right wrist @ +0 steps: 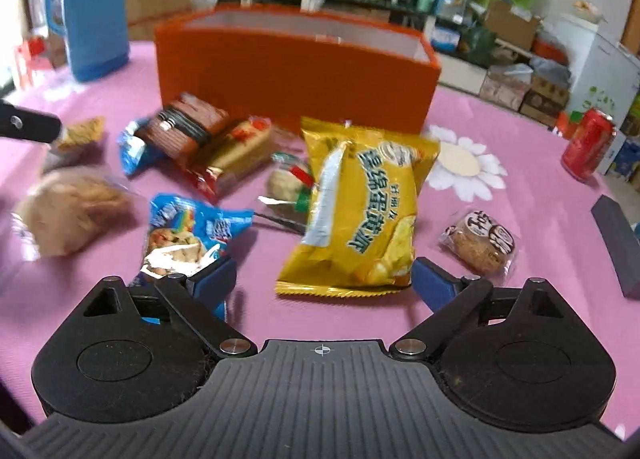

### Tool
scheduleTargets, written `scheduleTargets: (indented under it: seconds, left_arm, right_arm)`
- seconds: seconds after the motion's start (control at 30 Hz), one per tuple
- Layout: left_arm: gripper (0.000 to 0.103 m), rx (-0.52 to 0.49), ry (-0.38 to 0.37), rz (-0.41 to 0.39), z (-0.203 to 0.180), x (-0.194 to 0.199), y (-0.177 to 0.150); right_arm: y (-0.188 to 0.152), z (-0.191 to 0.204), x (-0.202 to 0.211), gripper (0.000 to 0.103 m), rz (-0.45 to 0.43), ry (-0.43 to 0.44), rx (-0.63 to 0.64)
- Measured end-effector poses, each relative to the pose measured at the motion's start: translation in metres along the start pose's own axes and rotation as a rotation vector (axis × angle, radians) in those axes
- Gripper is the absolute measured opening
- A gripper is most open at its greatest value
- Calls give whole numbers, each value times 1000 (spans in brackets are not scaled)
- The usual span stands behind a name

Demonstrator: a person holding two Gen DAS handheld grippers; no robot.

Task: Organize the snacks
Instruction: 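Move left tool to the white bread packet while right tool approaches the blue cookie packet, then close left tool on the white bread packet while right tool grasps the blue cookie packet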

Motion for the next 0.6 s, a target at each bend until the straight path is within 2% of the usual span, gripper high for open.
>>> scheduleTargets:
  seconds: [0.07, 0.13, 0.17, 0.23, 0.3, 0.33, 0.5, 0.6]
  left_arm:
    - [93, -14, -2, 33, -3, -4, -3]
    - [93, -45, 7, 57, -9, -9, -5]
    - [93, -58, 17, 61, -11, -10, -6]
    - [93, -73, 20, 66, -16, -14, -7]
    - [93, -69, 7, 85, -19, -20, -7]
    - [93, -73, 11, 95, -21, -23, -7]
    - [94, -103, 41, 151, -32, -43, -12]
    - [94, -69, 35, 180, -27, -50, -14]
  right_arm:
    - [0, -4, 18, 85, -55, 22, -63]
    - [2, -2, 31, 87, -75, 111, -123]
    - [2, 4, 30, 86, -56, 167, -136]
    - [1, 19, 21, 78, -2, 267, -128]
    - [0, 33, 10, 66, 41, 325, -106]
    - [0, 40, 6, 66, 53, 341, -91]
    - [4, 41, -20, 67, 83, 306, -88]
    - [9, 45, -27, 65, 74, 260, -48]
Point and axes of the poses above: each gripper's, at about its wrist camera, not at the fingertips, and x roughly against the way its jaws point, z to its left, y to its top, the point moved 3 cm from there along -x, roughly the way its jaws point, and after that the axes turned 6 degrees about z, right-handed, at the moved point
